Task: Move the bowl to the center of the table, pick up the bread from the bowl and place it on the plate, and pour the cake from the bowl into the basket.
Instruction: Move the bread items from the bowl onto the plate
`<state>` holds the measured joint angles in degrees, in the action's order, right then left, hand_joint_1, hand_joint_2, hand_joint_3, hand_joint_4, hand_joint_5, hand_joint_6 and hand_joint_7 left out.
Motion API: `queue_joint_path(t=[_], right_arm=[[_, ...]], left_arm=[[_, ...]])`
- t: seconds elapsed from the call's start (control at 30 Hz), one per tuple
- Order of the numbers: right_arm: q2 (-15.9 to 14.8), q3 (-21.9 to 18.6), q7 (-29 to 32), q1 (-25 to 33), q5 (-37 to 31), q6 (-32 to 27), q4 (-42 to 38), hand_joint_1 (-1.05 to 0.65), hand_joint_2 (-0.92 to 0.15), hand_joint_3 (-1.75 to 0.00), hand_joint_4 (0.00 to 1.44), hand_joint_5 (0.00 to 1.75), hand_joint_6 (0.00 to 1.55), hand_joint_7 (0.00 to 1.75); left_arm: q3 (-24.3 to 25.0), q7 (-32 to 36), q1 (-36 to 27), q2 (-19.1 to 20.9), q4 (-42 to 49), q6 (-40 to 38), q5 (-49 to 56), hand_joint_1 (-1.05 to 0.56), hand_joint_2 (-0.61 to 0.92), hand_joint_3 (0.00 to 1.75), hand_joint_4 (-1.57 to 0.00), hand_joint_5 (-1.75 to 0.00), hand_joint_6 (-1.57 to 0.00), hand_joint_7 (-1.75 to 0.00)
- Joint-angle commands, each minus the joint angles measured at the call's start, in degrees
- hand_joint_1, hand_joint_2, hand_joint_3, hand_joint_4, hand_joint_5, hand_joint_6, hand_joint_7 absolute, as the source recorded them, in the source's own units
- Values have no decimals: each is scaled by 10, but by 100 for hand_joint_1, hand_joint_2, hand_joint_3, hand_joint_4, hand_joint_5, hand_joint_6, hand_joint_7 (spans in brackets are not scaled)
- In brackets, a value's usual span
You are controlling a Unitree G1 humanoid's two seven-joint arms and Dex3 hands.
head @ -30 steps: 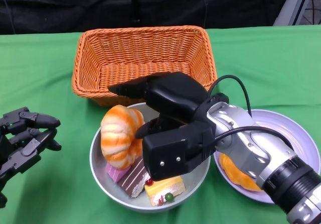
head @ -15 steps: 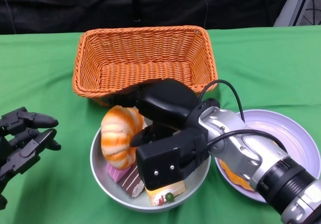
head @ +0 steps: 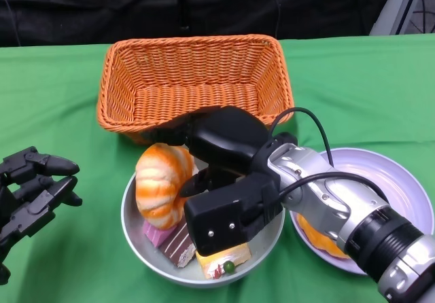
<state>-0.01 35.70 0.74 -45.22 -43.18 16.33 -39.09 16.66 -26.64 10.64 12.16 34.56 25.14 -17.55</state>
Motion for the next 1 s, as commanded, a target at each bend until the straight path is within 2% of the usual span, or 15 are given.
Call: queue_joint_path(t=[0.03, 0.53, 0.7, 1.0], right_arm=[[3, 3, 7, -14, -3, 0, -9, -68, -89, 0, 35, 1, 36, 0], [7, 12, 11, -21, -10, -6, -20, -69, -91, -1, 33, 0, 35, 0], [6, 20, 10, -17, -21, -11, -29, -67, -90, 0, 36, 1, 35, 0], [12, 35, 68, -8, -40, -11, -46, -59, -89, 0, 46, 5, 44, 3]], left_arm=[[5, 10, 5, 11, 3, 6, 6, -18, 92, 24, -70, -144, -85, -96], [6, 6, 9, 10, 9, 11, 1, -19, 92, 24, -70, -143, -84, -97], [4, 5, 10, 12, 15, 18, 4, -14, 92, 29, -76, -136, -85, -92], [3, 16, 10, 9, 13, 16, 8, -13, 92, 31, -78, -130, -88, -90]])
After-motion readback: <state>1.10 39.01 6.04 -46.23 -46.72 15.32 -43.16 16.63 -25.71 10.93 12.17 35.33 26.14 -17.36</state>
